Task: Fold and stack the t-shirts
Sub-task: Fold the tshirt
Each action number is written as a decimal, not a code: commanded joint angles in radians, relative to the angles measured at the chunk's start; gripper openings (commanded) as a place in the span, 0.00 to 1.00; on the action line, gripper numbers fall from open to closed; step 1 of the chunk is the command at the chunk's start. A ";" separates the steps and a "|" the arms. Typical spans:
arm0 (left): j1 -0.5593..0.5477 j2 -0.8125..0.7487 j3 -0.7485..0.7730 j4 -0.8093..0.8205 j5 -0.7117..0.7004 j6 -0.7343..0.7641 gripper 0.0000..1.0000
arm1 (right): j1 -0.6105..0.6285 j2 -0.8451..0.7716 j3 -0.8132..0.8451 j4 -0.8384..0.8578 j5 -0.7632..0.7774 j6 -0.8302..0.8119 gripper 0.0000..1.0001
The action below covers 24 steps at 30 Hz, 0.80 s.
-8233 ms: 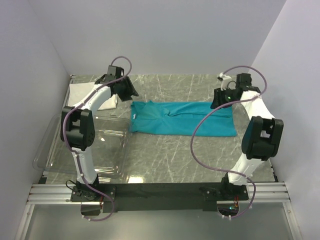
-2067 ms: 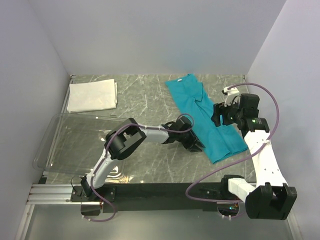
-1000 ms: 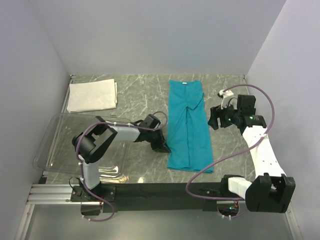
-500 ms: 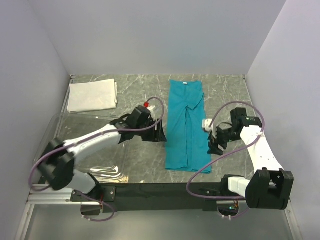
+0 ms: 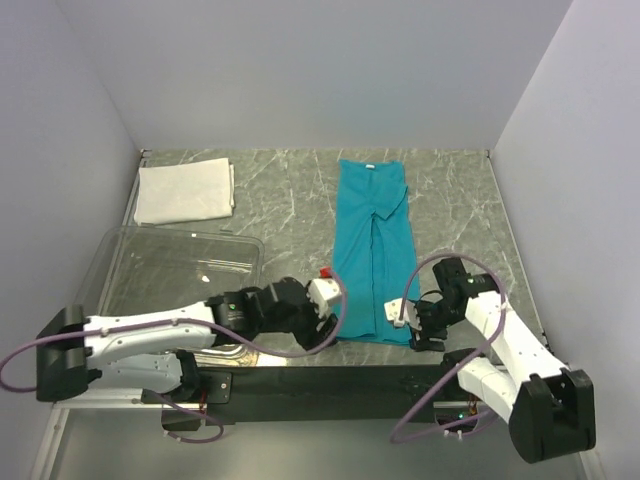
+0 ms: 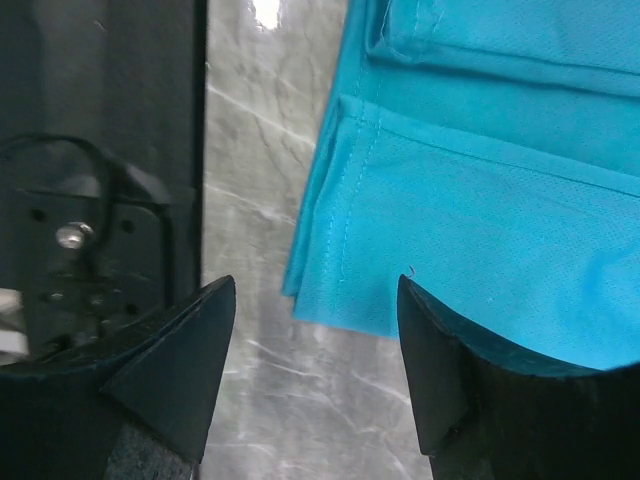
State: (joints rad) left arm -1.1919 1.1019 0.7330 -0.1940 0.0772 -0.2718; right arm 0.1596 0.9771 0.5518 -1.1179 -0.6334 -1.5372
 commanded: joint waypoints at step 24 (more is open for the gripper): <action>-0.061 0.522 0.086 0.137 -0.169 0.054 0.64 | 0.141 0.001 -0.075 0.214 0.143 0.074 0.67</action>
State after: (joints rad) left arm -1.2537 1.5967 0.7879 -0.0792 -0.0837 -0.2047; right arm 0.2852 0.9577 0.4690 -0.9291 -0.4896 -1.4593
